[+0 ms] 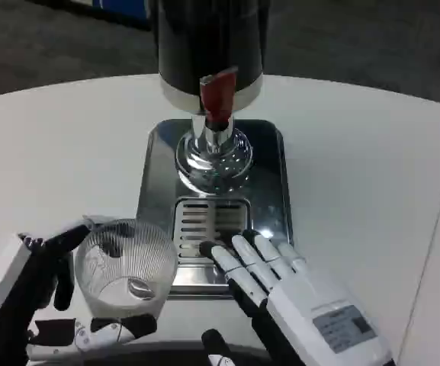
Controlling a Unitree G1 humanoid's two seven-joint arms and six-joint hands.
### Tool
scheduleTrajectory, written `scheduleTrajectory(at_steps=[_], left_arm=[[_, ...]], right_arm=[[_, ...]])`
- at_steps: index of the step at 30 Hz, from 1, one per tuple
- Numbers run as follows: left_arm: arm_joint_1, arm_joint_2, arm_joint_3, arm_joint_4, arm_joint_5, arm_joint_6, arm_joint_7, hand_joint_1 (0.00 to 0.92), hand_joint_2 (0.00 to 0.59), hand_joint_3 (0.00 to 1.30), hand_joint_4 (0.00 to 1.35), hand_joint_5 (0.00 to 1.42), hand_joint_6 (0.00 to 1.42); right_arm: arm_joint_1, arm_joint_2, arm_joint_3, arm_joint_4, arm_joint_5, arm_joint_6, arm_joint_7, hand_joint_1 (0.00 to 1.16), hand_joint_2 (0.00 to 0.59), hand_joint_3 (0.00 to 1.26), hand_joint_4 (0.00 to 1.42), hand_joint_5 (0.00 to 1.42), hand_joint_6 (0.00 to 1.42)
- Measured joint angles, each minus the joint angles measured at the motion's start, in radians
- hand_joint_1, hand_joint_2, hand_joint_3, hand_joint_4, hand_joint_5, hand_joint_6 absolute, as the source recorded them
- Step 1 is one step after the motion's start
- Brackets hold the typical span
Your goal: Grasp the cup under the faucet to collect the drink, then remove the cup.
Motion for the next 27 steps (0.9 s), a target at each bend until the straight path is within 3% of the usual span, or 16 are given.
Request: scheduleTrajectory(at_steps=[18,27], left_arm=[[0.005,-0.001,0.0,0.0,-0.002,0.008,0.0,0.529,0.105,0.97,1.11,1.19,1.34],[-0.054,-0.06,-0.019,0.028,0.016,0.08,0.021,0.535,0.1,0.97,1.11,1.19,1.34]], right_arm=[[-0.006,0.026,0.008,0.004,0.01,0.0,0.005,0.31,0.498,0.09,0.0,0.0,0.0],[-0.01,0.047,0.006,0.003,0.01,0.017,0.046,0.32,0.5,0.09,0.0,0.0,0.0]])
